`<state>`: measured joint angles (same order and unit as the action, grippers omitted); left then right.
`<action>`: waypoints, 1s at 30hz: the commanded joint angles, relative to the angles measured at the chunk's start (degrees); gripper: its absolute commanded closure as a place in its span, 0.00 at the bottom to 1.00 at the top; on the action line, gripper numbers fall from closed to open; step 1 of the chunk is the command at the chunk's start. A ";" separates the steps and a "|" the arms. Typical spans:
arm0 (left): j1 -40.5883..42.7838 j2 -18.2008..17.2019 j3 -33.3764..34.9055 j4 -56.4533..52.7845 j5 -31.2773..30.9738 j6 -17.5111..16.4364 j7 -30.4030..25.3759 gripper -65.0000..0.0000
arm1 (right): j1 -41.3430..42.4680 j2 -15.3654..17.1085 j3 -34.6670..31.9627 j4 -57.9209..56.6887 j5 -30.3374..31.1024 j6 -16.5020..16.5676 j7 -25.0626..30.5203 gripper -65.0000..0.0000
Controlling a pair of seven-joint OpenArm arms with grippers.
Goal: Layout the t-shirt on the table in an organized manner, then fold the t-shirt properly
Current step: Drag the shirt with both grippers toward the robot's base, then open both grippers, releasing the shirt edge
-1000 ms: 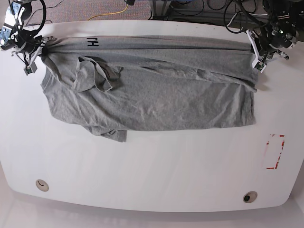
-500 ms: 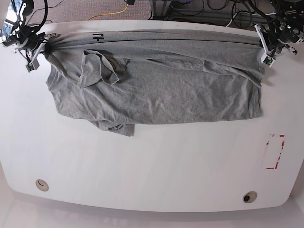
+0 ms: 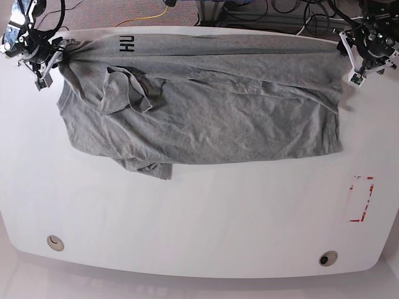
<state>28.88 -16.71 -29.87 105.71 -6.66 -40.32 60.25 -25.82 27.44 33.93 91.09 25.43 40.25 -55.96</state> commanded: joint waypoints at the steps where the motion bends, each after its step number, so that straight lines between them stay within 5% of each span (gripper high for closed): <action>1: -0.09 -0.92 -0.59 0.88 1.42 0.32 -0.16 0.43 | -0.33 0.56 0.66 2.85 -0.51 -0.25 -0.43 0.49; 7: -1.94 -3.29 -1.47 1.15 2.04 0.32 -0.16 0.43 | -1.74 -0.67 5.23 8.82 -0.51 -0.25 -1.13 0.13; 10: -2.82 -3.47 -1.47 1.23 2.04 0.32 -0.16 0.43 | -1.56 -1.11 7.08 11.37 -0.51 -0.25 -2.36 0.06; 21: -9.76 -5.22 -1.39 1.23 2.30 0.32 -0.16 0.43 | 3.36 -1.55 7.96 19.81 -0.07 -0.25 -7.64 0.03; 30: -16.71 -5.05 -1.39 1.23 2.39 0.32 -0.25 0.43 | 8.81 -3.13 3.47 20.25 7.49 -0.25 -12.91 0.03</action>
<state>13.43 -20.82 -30.96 106.00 -4.49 -40.12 60.38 -17.87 23.79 37.36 110.52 32.23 40.07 -69.04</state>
